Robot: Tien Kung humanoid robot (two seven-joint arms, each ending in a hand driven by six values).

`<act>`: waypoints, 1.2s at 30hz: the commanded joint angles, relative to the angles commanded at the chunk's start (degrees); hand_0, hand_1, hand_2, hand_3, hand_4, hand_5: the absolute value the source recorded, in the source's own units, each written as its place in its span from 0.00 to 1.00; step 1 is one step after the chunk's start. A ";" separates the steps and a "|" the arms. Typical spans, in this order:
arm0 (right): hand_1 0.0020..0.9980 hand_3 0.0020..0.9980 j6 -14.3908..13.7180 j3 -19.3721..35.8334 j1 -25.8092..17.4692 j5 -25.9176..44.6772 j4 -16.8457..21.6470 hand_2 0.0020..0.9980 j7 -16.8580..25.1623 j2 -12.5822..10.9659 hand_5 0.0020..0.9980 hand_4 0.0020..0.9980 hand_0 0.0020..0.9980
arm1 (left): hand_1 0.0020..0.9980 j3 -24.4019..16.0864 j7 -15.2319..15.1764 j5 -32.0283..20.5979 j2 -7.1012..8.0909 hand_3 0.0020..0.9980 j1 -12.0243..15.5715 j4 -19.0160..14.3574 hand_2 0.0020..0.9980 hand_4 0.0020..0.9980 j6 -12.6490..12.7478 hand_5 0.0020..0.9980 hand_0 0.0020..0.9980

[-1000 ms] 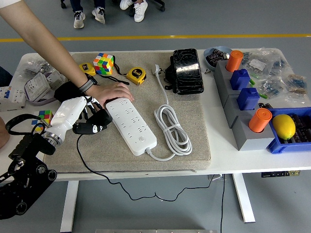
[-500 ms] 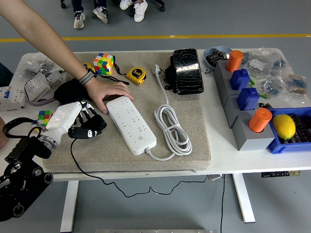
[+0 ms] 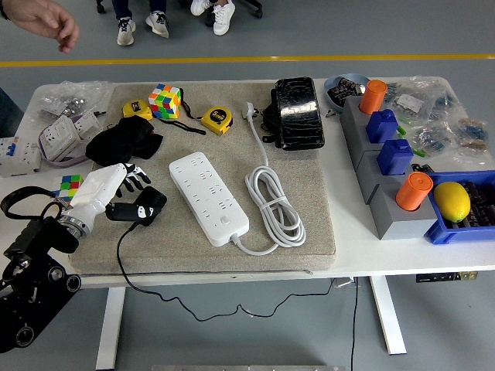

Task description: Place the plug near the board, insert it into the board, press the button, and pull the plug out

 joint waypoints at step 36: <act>0.59 0.51 -0.63 -6.80 1.10 5.68 -0.58 0.54 -0.81 -0.47 0.36 0.86 0.48 | 0.48 -7.83 -14.81 -43.89 -1.20 0.56 1.10 4.42 0.53 0.85 6.21 0.27 0.36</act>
